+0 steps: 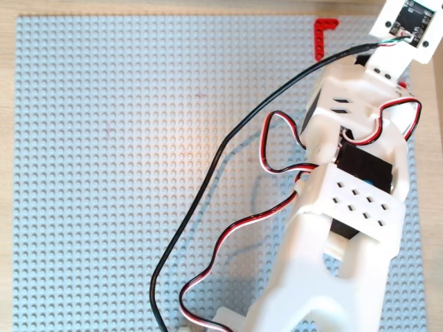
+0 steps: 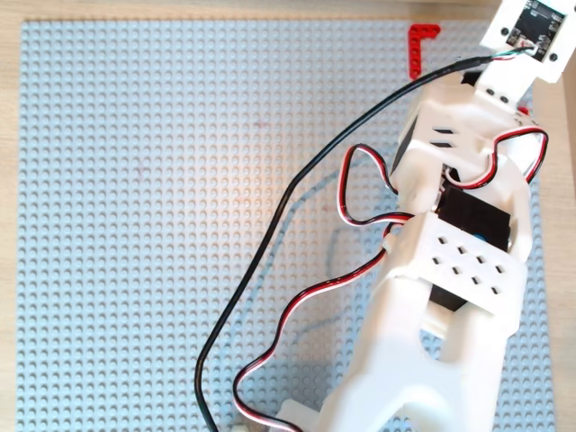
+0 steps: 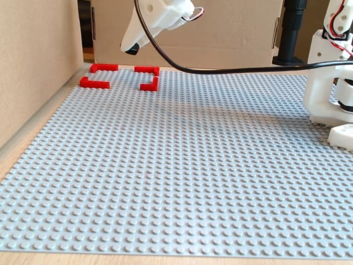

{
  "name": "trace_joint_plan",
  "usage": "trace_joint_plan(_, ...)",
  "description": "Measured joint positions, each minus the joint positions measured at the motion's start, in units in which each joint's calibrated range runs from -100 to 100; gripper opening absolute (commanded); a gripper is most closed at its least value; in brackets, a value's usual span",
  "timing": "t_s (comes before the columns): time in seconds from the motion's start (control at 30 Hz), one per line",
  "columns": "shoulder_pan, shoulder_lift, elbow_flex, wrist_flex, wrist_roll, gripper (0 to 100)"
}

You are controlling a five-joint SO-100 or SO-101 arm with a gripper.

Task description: Grab the Lego and store it in red box

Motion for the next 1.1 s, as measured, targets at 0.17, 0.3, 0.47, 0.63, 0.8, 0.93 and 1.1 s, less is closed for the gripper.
trace_joint_plan(0.17,0.1,0.4,0.0,-0.4,0.0,10)
trace_joint_plan(0.3,0.1,0.5,0.0,-0.5,0.0,13)
trace_joint_plan(0.47,0.1,0.5,0.0,-0.5,0.0,13)
trace_joint_plan(0.63,0.1,0.5,0.0,-0.5,0.0,21)
trace_joint_plan(0.8,0.1,0.5,0.0,-0.5,0.0,21)
trace_joint_plan(0.93,0.1,0.5,0.0,-0.5,0.0,8)
trace_joint_plan(1.1,0.2,-2.5,0.0,1.2,0.0,2)
